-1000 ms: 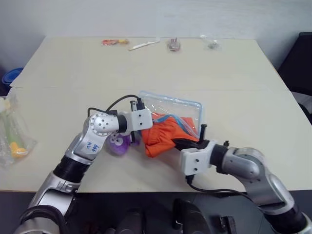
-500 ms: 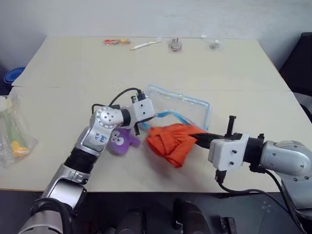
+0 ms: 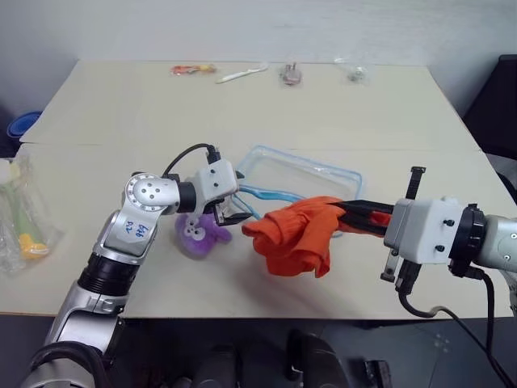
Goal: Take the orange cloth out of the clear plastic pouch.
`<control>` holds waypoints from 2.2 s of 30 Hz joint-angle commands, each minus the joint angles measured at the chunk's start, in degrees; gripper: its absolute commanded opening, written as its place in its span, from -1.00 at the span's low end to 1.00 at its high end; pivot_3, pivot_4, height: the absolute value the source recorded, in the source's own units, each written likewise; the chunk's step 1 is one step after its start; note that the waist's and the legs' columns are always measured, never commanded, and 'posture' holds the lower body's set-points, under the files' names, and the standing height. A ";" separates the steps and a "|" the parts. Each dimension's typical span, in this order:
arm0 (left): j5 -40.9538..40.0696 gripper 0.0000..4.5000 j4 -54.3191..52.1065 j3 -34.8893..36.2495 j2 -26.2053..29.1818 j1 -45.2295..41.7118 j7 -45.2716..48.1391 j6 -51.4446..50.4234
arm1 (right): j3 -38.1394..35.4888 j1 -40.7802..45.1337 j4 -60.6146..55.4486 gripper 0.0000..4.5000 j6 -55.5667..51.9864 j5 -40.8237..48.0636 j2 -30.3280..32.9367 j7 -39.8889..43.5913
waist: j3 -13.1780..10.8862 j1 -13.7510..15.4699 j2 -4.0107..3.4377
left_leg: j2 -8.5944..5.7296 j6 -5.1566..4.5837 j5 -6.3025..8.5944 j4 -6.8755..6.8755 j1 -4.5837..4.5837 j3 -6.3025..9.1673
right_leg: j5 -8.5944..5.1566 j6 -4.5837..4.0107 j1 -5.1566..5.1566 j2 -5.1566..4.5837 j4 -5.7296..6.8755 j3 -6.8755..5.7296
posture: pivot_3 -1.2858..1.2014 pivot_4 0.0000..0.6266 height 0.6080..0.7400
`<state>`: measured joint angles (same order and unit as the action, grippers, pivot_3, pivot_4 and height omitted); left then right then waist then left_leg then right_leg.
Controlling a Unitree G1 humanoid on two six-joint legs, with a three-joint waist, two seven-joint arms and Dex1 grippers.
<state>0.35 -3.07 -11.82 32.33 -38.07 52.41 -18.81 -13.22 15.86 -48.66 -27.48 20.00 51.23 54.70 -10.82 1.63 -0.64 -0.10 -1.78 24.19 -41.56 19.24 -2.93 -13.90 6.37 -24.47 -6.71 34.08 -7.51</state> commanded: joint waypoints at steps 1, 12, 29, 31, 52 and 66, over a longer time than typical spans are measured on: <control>1.41 0.99 -0.96 -2.71 -2.63 -2.58 -1.51 1.51 | 1.22 0.84 0.69 -1.00 1.89 0.85 0.36 -0.47 | -0.01 0.05 0.01 | -0.03 0.00 0.00 0.00 0.01 -0.01 | 0.00 0.00 0.00 -0.02 0.00 0.00 | 0.03 -0.52 1.00; 5.32 0.99 9.98 -4.77 -8.13 -9.86 -5.55 4.31 | -5.74 9.68 1.02 -1.00 -9.24 19.20 5.03 -1.34 | -0.02 -0.13 0.03 | -0.03 -0.02 0.00 -0.01 0.02 -0.04 | 0.02 0.03 -0.01 0.01 -0.01 0.01 | 0.03 -0.52 1.00; -30.18 0.99 -3.61 8.16 11.23 -12.07 26.18 -24.43 | -14.27 5.62 26.99 -1.00 0.94 7.78 17.32 -3.92 | -0.03 -0.02 0.03 | 0.15 -0.03 0.00 -0.02 0.07 -0.07 | 0.03 0.03 -0.05 -0.06 -0.01 0.05 | 0.03 -0.52 1.00; -34.16 0.99 -0.89 9.34 8.57 -16.91 24.51 -30.23 | -10.42 7.22 33.00 -1.00 7.82 0.07 16.95 -7.09 | -0.03 0.03 0.03 | 0.12 -0.03 0.00 -0.14 0.12 -0.11 | 0.03 0.04 0.01 -0.06 -0.01 -0.04 | 0.03 -0.52 1.00; -39.45 0.99 0.23 7.24 -7.72 -23.32 13.94 -33.81 | -3.30 -20.03 58.52 -1.00 48.96 -34.59 7.62 -31.64 | -0.04 -0.50 -0.20 | 0.28 0.01 -0.16 0.24 -0.15 -0.59 | 0.13 0.08 -0.05 0.03 -0.06 0.43 | 0.03 -0.52 1.00; -36.73 1.00 2.19 4.05 -1.82 -21.44 20.34 -28.04 | -10.56 -28.00 51.67 0.39 47.20 -31.80 9.31 -25.76 | -0.04 -0.25 -0.21 | 0.26 0.04 -0.17 0.26 -0.04 -0.63 | 0.13 0.08 -0.07 0.04 -0.19 0.28 | 0.03 -0.52 1.00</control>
<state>-36.73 -1.09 -7.95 29.79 -58.88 71.66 -48.25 -19.88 -11.28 5.95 21.24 -13.82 60.03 28.00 -10.86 1.38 -0.85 0.16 -1.74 24.03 -41.30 19.19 -3.57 -13.77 6.45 -24.54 -6.66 33.89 -7.23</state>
